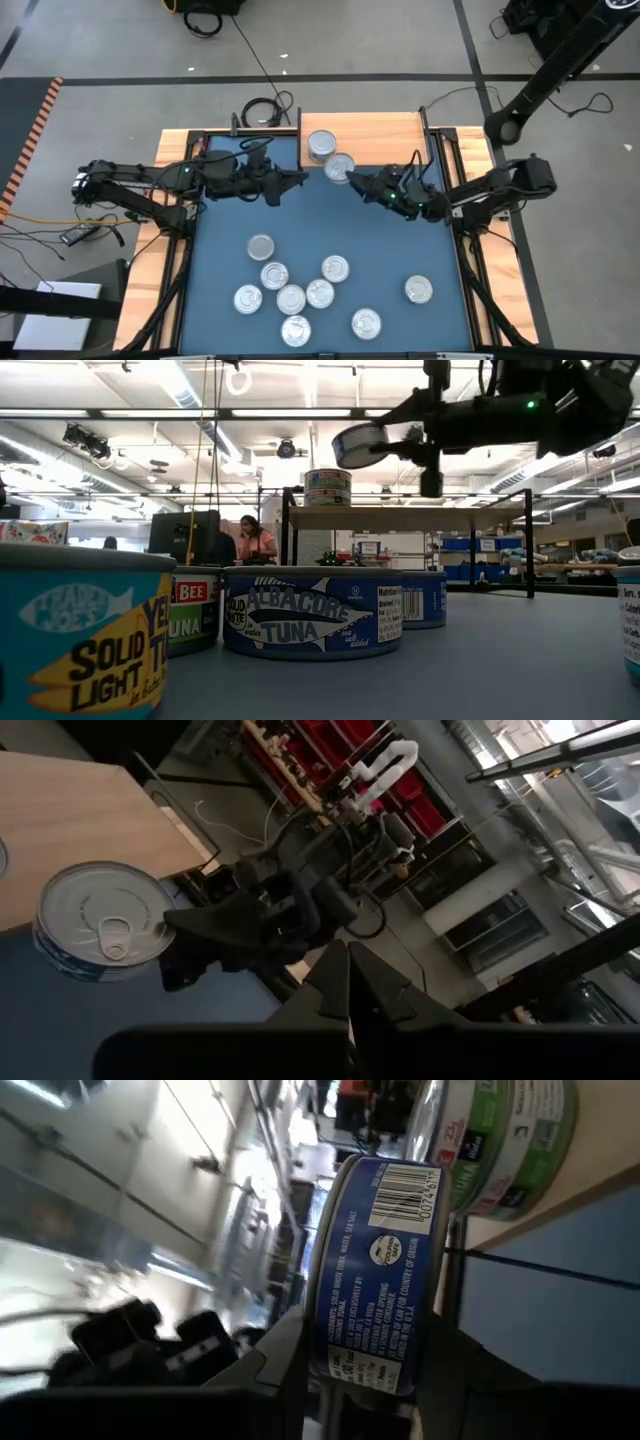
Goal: Stack canned seafood by type on shelf
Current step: Put the blue tuna can on the shelf
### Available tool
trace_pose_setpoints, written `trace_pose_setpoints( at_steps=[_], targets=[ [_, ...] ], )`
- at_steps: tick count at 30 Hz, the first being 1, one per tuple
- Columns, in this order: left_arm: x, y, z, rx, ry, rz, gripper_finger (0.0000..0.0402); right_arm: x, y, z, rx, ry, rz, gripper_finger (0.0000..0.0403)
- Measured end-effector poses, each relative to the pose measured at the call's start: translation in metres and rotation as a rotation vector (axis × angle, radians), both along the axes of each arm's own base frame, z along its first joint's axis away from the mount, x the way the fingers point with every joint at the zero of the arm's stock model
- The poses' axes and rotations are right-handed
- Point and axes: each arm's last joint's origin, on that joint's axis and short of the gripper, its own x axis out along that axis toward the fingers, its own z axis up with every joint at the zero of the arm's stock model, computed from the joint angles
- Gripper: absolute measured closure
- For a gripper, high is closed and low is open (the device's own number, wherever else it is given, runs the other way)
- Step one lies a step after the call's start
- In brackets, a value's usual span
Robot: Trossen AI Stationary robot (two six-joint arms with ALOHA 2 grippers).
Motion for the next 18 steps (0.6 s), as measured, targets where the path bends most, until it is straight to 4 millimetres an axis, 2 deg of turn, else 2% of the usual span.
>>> trace_pose_setpoints(
  at_steps=[7,18],
  targets=[
    [-0.007,0.001,0.005,0.021,-0.014,0.028,0.0401,0.017,0.002,-0.013,0.040,-0.176,-0.033,0.0275],
    [-0.007,0.002,0.004,0.026,-0.004,0.032,0.0401,0.043,0.015,-0.043,0.077,-0.141,0.006,0.0275]
  ],
)
